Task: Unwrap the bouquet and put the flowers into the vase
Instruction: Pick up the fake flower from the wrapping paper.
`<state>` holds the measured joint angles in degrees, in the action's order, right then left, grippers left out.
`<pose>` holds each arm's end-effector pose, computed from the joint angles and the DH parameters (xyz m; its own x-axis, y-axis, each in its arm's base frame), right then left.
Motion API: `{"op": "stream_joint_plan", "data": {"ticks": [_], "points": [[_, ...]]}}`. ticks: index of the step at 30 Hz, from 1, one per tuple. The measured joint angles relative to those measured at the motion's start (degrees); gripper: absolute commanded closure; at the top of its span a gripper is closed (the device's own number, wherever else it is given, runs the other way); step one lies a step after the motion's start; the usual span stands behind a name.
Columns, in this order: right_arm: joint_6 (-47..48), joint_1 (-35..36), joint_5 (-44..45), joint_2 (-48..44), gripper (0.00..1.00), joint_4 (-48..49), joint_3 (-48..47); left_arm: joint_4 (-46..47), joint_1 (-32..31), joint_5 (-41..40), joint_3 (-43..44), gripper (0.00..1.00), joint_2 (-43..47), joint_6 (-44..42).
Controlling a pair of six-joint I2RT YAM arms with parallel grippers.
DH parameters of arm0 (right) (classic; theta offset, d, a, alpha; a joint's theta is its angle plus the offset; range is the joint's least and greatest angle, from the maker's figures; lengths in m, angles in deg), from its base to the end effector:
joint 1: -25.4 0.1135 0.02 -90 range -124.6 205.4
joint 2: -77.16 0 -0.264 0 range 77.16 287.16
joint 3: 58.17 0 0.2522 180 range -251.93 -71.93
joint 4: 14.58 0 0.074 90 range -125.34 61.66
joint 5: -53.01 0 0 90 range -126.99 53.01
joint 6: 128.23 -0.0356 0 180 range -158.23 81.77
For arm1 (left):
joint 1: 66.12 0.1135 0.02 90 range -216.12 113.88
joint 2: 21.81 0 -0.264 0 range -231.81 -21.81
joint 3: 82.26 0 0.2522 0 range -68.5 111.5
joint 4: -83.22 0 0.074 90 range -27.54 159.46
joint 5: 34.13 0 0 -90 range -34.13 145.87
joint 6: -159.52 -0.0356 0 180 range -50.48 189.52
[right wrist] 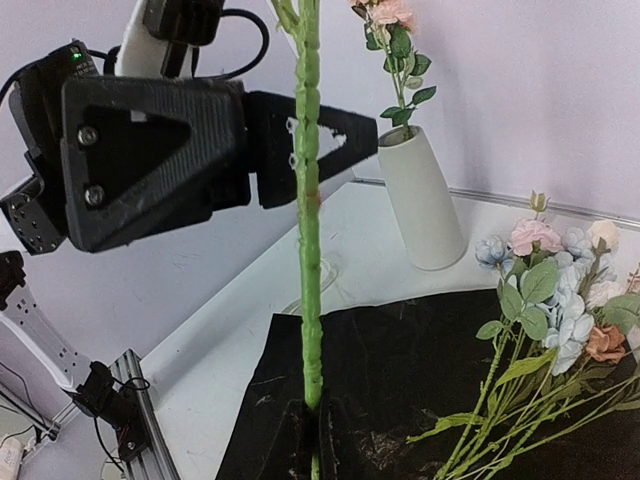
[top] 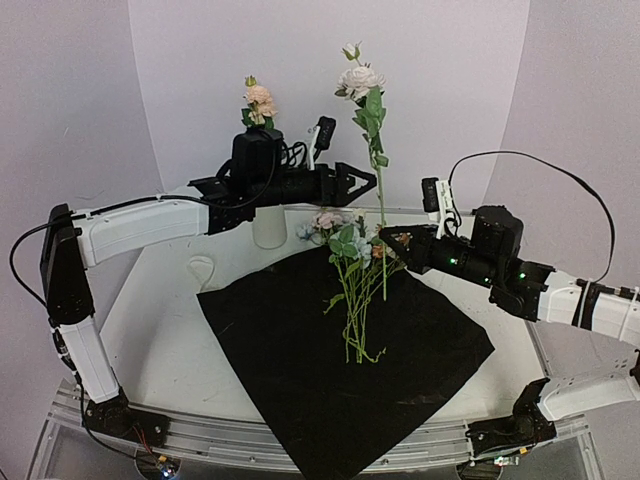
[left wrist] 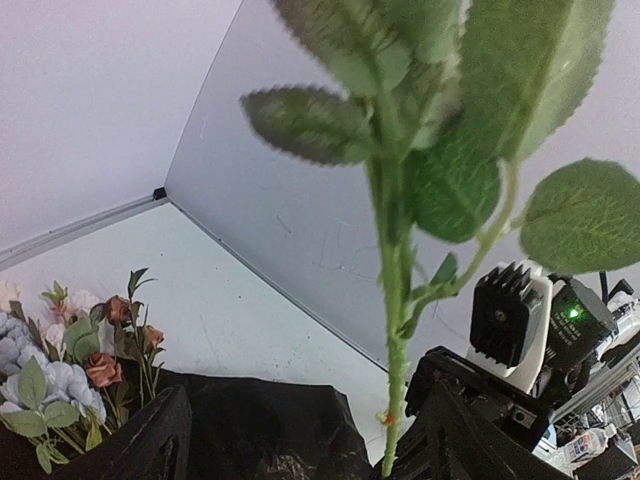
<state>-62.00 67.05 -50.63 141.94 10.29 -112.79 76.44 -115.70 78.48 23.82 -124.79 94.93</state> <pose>0.1893 0.1796 0.3354 -0.1554 0.3860 -0.9093 -0.8235 0.4578 0.3351 0.2734 -0.3422 0.3775 -0.4459 -0.0874 -0.8908 0.8417 0.2978 -0.4505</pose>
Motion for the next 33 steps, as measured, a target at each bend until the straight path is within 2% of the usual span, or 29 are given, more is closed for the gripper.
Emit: {"op": "stream_joint_plan", "data": {"ticks": [6, 11, 20, 22, 26, 27, 29, 33], "points": [[0.0, 0.0, -0.8, 0.0, 1.0, 0.0, 0.0, 0.1, 0.0, 0.8, 3.0, 0.32, 0.0, -0.4], [0.0, 0.0, -1.4, 0.0, 1.0, 0.2, 0.0, 0.2, 0.0, 1.3, 5.0, 0.47, -0.2, -1.1], [0.0, 0.0, -2.1, 0.2, 1.0, 0.4, 0.0, 0.6, 0.0, 1.4, 7.1, 0.59, -1.9, -0.9], [0.0, 0.0, -2.2, 0.3, 1.0, 0.4, 0.0, 0.6, 0.0, 1.7, 7.5, 0.66, -2.6, -0.4], [0.0, 0.0, -2.3, 0.6, 0.99, 0.4, 0.0, 0.6, 0.0, 2.5, 7.8, 0.9, -3.5, 0.3], [0.0, 0.0, -2.3, 0.6, 0.97, 0.4, 0.0, 0.6, 0.0, 2.6, 7.8, 0.95, -3.6, 0.3], [0.0, 0.0, -2.2, 0.7, 0.85, 0.3, 0.0, 0.6, 0.0, 2.8, 7.8, 1.0, -3.7, 0.4], [0.1, -0.1, -1.9, 0.9, 0.47, 0.4, 0.0, 1.0, -0.5, 2.1, 7.8, 1.0, -3.7, -0.2]]}}
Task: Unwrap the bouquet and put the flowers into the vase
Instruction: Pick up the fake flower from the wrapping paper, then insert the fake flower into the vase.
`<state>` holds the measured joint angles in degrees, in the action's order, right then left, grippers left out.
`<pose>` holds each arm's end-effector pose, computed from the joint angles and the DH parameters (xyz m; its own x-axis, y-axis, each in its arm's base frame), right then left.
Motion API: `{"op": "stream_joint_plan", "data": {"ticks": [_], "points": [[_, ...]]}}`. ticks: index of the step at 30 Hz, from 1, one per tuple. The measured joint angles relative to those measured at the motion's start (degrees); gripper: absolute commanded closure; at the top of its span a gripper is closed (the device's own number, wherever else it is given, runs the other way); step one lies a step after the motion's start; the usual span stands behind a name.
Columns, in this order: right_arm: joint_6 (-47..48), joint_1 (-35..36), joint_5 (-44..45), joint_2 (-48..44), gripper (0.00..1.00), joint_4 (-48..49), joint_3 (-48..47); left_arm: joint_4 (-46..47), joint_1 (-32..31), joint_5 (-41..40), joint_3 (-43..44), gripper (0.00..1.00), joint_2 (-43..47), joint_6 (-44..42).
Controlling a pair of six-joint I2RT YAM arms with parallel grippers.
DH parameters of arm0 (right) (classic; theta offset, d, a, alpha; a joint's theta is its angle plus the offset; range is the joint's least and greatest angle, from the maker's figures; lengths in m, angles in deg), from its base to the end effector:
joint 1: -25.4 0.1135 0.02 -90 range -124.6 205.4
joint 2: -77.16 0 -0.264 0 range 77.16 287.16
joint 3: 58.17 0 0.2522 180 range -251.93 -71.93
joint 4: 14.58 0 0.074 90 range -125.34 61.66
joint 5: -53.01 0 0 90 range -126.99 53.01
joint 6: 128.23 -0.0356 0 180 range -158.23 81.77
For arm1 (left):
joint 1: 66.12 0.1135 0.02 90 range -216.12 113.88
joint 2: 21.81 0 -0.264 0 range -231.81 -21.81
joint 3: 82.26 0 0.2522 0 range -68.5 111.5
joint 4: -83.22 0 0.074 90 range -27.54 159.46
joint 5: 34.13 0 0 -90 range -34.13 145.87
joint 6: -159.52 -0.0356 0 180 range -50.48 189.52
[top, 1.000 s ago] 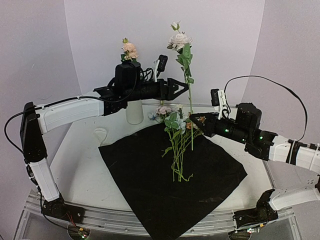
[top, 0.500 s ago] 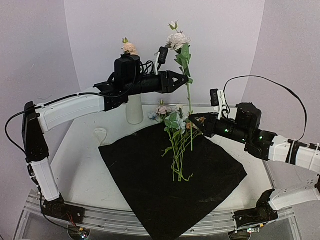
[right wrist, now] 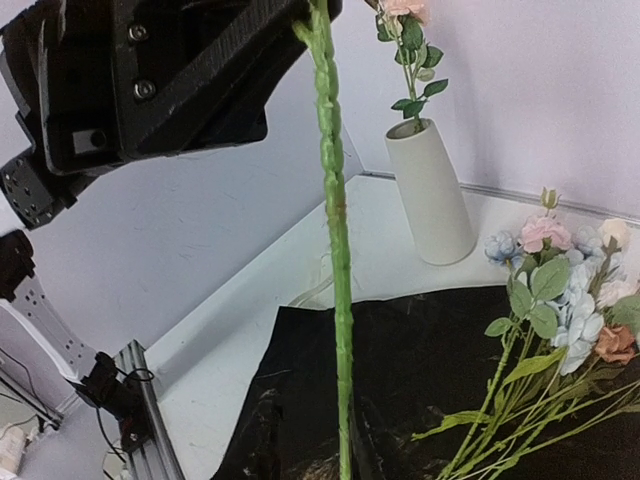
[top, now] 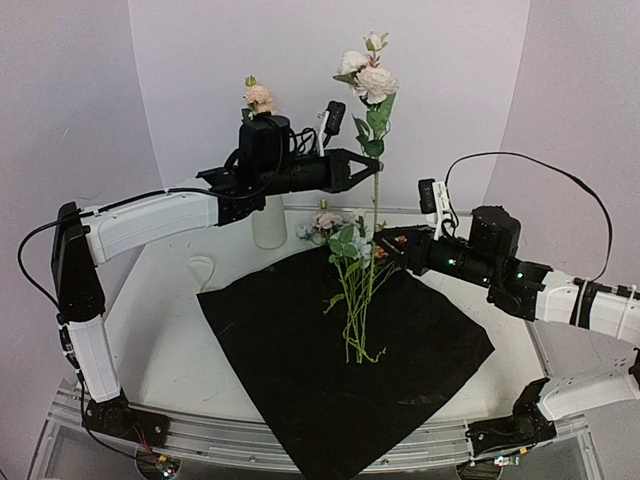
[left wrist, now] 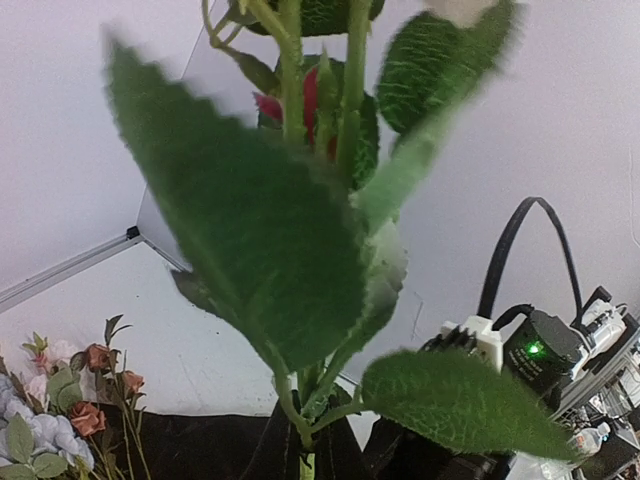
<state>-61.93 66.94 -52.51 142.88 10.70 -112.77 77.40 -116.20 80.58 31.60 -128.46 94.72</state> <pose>0.1912 0.1821 0.3320 -0.1672 0.3693 -0.9142 -0.8365 0.4376 0.3298 0.2787 -0.3563 0.4007 -0.3967 -0.1286 -0.9089 0.8797 0.2296 -0.4165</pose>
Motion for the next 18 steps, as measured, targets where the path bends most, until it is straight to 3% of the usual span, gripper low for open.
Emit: {"op": "stream_joint_plan", "data": {"ticks": [3, 6, 10, 18], "points": [[0.2, 0.0, 0.5, 0.0, 0.26, 0.4, 0.0, 0.1, -0.1, -1.8, -0.6, 1.0, 0.1, -1.3], [0.1, 0.0, 1.4, 0.0, 0.15, 0.3, 0.1, 0.0, 0.0, -4.9, -3.2, 1.0, 1.3, -3.8], [0.0, 0.0, 3.1, 0.0, 0.11, 0.1, 0.3, -0.5, 0.0, -11.6, -7.6, 1.0, 3.7, -8.8], [0.1, 0.0, 6.3, 0.0, 0.1, -0.8, 0.3, -0.8, 0.1, -35.2, -10.7, 1.0, 7.6, -20.5]]}}
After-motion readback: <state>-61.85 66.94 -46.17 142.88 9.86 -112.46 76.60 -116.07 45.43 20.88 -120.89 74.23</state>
